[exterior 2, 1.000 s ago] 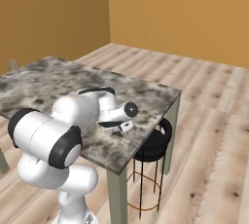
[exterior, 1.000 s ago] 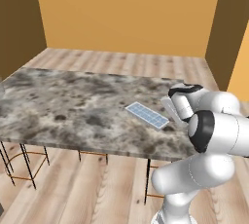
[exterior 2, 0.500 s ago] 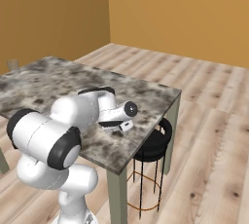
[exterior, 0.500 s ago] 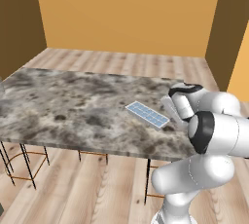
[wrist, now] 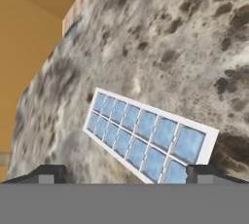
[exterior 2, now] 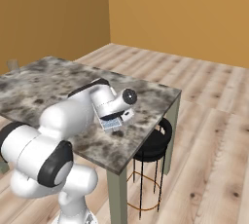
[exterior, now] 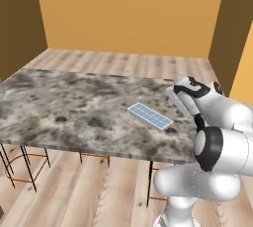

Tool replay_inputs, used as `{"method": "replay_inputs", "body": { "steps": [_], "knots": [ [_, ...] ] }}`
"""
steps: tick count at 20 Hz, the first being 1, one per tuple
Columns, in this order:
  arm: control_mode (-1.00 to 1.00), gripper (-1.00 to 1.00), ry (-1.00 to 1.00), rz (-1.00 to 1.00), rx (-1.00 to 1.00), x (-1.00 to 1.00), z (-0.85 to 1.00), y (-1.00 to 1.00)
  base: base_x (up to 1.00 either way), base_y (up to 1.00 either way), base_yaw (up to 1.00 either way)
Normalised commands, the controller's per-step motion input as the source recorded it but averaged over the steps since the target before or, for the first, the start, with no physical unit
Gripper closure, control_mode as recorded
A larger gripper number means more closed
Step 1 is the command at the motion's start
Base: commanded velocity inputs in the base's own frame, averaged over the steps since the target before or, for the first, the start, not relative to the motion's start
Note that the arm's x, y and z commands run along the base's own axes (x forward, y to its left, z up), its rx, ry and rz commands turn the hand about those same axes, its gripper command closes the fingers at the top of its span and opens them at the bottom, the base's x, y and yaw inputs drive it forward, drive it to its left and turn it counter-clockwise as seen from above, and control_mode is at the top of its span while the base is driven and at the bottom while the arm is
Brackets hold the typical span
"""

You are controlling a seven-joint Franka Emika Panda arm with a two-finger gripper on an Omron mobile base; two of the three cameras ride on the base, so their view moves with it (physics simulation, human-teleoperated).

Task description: Open the freezer door, pick up the ice cube tray from the freezer, and place it on the dining counter.

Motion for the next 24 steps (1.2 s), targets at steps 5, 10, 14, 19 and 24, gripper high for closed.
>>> {"method": "replay_inputs", "body": {
  "steps": [5, 10, 14, 19, 24],
  "knots": [
    [-1.0, -1.0, 0.0, 0.0, -0.18, -0.03, 0.41, -0.18, 0.0, 0.0, 0.0],
    [-1.0, -1.0, 0.0, 0.0, -0.27, -0.15, 0.41, 0.0, 0.0, 0.0, 0.0],
    [-1.0, -1.0, 0.0, 0.0, -0.32, -0.48, 0.23, 0.0, 0.0, 0.0, 0.0],
    [-1.0, -1.0, 0.0, 0.04, -0.36, -1.0, 0.03, 0.01, 0.0, 0.0, 0.0],
    [-1.0, -1.0, -0.02, 0.07, -0.33, -1.0, 0.06, 0.0, 0.0, 0.0, 0.0]
  ]
}}
